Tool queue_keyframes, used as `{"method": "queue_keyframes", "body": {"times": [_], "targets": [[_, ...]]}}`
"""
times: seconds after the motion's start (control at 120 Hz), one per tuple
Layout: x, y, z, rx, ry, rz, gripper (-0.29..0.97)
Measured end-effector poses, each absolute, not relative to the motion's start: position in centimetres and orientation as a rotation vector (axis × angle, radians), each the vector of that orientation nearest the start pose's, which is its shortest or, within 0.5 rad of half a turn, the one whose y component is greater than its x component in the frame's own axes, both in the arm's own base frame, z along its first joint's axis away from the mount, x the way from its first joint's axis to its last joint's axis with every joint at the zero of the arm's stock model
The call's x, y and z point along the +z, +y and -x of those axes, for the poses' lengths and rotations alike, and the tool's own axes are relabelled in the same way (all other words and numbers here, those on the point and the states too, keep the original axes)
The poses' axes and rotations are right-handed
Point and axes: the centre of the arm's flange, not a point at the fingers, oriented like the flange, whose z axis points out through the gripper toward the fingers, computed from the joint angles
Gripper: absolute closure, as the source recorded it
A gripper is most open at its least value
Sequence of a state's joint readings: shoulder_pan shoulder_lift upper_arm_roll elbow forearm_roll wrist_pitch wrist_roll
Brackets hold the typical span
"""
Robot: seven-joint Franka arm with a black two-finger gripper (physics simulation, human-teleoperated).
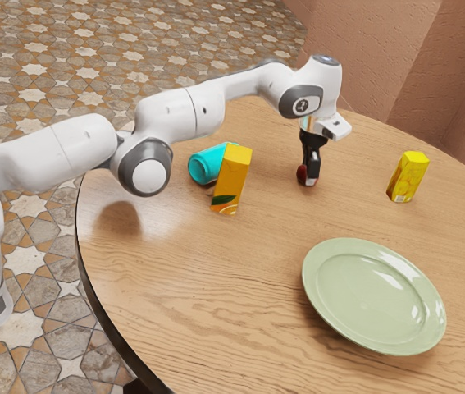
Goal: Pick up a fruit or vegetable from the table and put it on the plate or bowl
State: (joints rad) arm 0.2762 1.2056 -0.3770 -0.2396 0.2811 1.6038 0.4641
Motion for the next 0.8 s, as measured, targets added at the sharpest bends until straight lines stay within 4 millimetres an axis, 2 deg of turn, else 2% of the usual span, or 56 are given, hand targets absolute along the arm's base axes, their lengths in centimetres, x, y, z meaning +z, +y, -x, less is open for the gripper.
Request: {"method": "queue_keyframes", "body": {"times": [0.108,0.183,0.217,0.275,0.425,0.517,0.6,0.7,0.758,0.8], "targets": [[41.6,16.8,-78.1,-0.299,0.438,3.103,0.3],[41.9,16.5,-78.1,-0.293,0.442,3.087,0.34],[42.8,15.9,-78.1,-0.293,0.452,3.074,0.36],[45.9,13.7,-77.8,-0.298,0.488,3.036,0.38],[55.0,3.4,-75.6,-0.249,0.677,2.935,0.4],[58.0,-4.2,-73.7,-0.192,0.819,2.877,0.39],[59.7,-10.2,-71.5,-0.146,0.928,2.829,0.39],[59.5,-16.5,-69.8,-0.105,1.039,2.791,0.4],[59.4,-19.1,-69.0,-0.097,1.081,2.781,0.39],[59.3,-20.3,-68.6,-0.093,1.1,2.783,0.38]]}}
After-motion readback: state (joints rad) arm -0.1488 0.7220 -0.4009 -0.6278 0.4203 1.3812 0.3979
